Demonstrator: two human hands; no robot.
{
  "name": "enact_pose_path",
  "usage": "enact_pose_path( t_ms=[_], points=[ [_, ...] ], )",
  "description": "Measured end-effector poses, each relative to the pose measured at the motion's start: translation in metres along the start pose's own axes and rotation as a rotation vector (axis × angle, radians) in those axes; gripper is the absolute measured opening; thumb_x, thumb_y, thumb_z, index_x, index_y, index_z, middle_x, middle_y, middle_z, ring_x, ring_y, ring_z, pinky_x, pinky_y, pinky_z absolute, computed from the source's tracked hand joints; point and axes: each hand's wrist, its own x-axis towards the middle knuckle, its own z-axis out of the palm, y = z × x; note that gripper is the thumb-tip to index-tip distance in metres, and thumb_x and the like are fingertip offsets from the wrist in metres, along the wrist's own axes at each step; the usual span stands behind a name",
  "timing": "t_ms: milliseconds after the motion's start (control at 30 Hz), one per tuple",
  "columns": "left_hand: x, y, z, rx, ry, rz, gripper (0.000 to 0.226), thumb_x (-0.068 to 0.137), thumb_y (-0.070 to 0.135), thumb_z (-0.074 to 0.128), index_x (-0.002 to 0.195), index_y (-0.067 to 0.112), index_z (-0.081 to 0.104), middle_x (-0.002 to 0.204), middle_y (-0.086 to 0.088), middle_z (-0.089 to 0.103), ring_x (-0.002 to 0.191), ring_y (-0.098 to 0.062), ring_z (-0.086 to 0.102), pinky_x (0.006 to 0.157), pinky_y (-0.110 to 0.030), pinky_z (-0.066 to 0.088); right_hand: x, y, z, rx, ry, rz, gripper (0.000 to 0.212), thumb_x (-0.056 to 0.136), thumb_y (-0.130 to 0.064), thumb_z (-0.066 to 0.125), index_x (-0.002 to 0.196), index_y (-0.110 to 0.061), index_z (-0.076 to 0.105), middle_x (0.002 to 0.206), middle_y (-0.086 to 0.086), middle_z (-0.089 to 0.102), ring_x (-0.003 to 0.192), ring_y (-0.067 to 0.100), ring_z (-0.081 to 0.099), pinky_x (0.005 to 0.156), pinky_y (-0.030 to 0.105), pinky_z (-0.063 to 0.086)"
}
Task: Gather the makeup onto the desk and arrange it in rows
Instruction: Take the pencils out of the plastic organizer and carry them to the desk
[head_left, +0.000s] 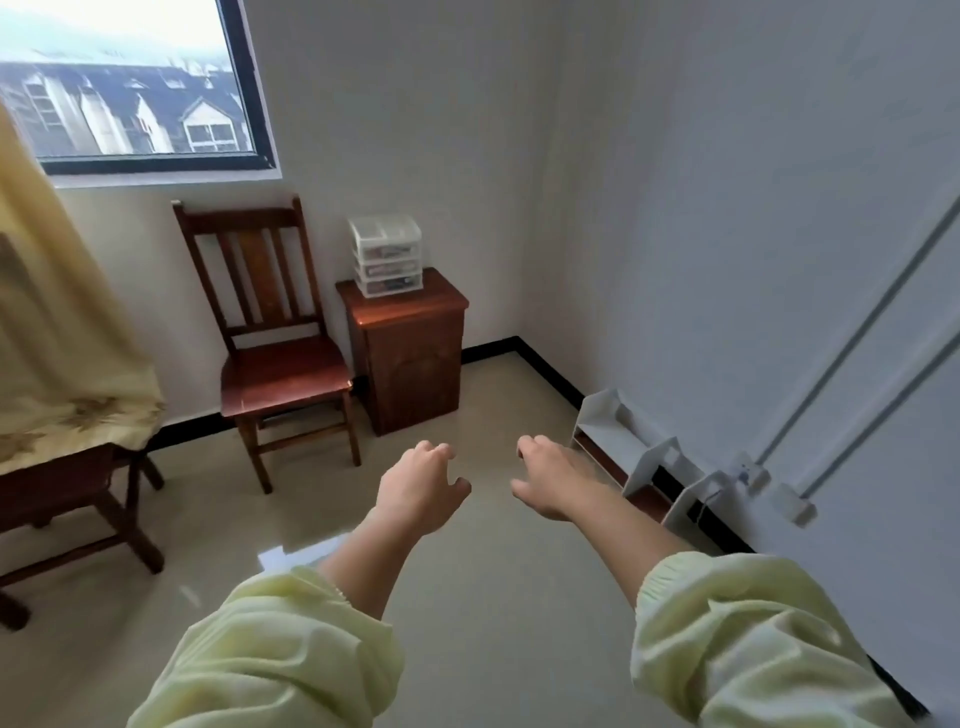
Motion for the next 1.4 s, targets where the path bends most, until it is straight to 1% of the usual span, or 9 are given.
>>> enact_pose_path(
  t_ms=[200, 333, 500, 667, 900, 1033, 1167, 1333, 1400],
  points=[
    [0.144, -0.029, -0.016, -0.003, 0.052, -0.057, 0.042, 0.087, 0.038, 0.055, 0.125, 0.019, 0.056, 0.12, -0.002, 0.053, 0.113, -0.022, 0.053, 0.085, -0.034, 0.048, 0.158, -0.009, -0.012, 0.003, 0.015, -0.076, 0.036, 0.095, -0.035, 0.05, 0.124, -0.013, 0.045, 0.126, 0.006, 0.051, 0.112, 0.028, 0.053, 0.076, 0.034, 0.039],
    [0.243, -0.06, -0.024, -0.039, 0.088, -0.079, 0.046, 0.089, 0.038, 0.053, 0.132, 0.023, 0.052, 0.127, -0.001, 0.052, 0.122, -0.02, 0.048, 0.09, -0.033, 0.044, 0.262, -0.019, -0.023, 0.02, 0.017, -0.082, 0.034, 0.094, -0.032, 0.05, 0.122, -0.013, 0.045, 0.124, 0.007, 0.052, 0.113, 0.028, 0.054, 0.08, 0.035, 0.041],
    [0.356, -0.095, -0.044, -0.076, 0.129, -0.128, 0.047, 0.087, 0.036, 0.052, 0.132, 0.023, 0.052, 0.126, 0.0, 0.051, 0.121, -0.019, 0.048, 0.089, -0.035, 0.046, 0.384, -0.036, -0.046, 0.028, 0.029, -0.078, 0.034, 0.094, -0.031, 0.05, 0.122, -0.013, 0.044, 0.125, 0.006, 0.051, 0.115, 0.028, 0.053, 0.083, 0.036, 0.043],
    [0.461, -0.128, -0.066, -0.089, 0.16, -0.135, 0.047, 0.088, 0.033, 0.051, 0.133, 0.022, 0.051, 0.13, 0.0, 0.05, 0.121, -0.019, 0.048, 0.089, -0.033, 0.046, 0.497, -0.047, -0.06, 0.05, 0.036, -0.082, 0.033, 0.094, -0.031, 0.05, 0.122, -0.014, 0.045, 0.123, 0.006, 0.052, 0.112, 0.027, 0.053, 0.084, 0.038, 0.045],
    [0.603, -0.173, -0.063, -0.121, 0.186, -0.196, 0.047, 0.088, 0.032, 0.05, 0.134, 0.021, 0.051, 0.129, 0.001, 0.051, 0.12, -0.018, 0.049, 0.088, -0.034, 0.049, 0.658, -0.048, -0.064, 0.054, 0.033, -0.107, 0.033, 0.094, -0.03, 0.05, 0.123, -0.014, 0.044, 0.126, 0.006, 0.051, 0.114, 0.028, 0.053, 0.082, 0.035, 0.042],
    [0.693, -0.195, -0.057, -0.18, 0.175, -0.278, 0.047, 0.088, 0.033, 0.05, 0.134, 0.022, 0.051, 0.128, 0.001, 0.051, 0.118, -0.018, 0.051, 0.088, -0.034, 0.05, 0.763, -0.043, -0.065, 0.051, -0.011, -0.143, 0.032, 0.095, -0.03, 0.05, 0.122, -0.014, 0.044, 0.124, 0.005, 0.052, 0.112, 0.027, 0.054, 0.083, 0.036, 0.044],
    [0.759, -0.217, -0.057, -0.242, 0.186, -0.365, 0.046, 0.089, 0.033, 0.051, 0.133, 0.022, 0.052, 0.129, 0.0, 0.052, 0.114, -0.019, 0.054, 0.087, -0.032, 0.05, 0.848, -0.042, -0.068, 0.051, -0.062, -0.154, 0.034, 0.095, -0.031, 0.05, 0.125, -0.015, 0.044, 0.126, 0.006, 0.052, 0.111, 0.027, 0.055, 0.083, 0.036, 0.045],
    [0.831, -0.254, -0.05, -0.314, 0.168, -0.483, 0.042, 0.089, 0.032, 0.053, 0.128, 0.021, 0.057, 0.124, -0.002, 0.057, 0.107, -0.019, 0.058, 0.081, -0.027, 0.044, 0.93, -0.052, -0.055, 0.17, -0.153, -0.139, 0.038, 0.094, -0.034, 0.052, 0.127, -0.019, 0.046, 0.127, 0.001, 0.052, 0.11, 0.024, 0.055, 0.078, 0.03, 0.04],
    [0.861, -0.27, -0.045, -0.387, 0.159, -0.528, 0.041, 0.088, 0.031, 0.053, 0.127, 0.019, 0.059, 0.122, -0.005, 0.06, 0.104, -0.019, 0.06, 0.079, -0.024, 0.041, 0.961, -0.055, -0.047, 0.247, -0.196, -0.112, 0.038, 0.093, -0.036, 0.054, 0.127, -0.02, 0.047, 0.125, -0.002, 0.052, 0.108, 0.021, 0.055, 0.079, 0.031, 0.042]
  ],
)
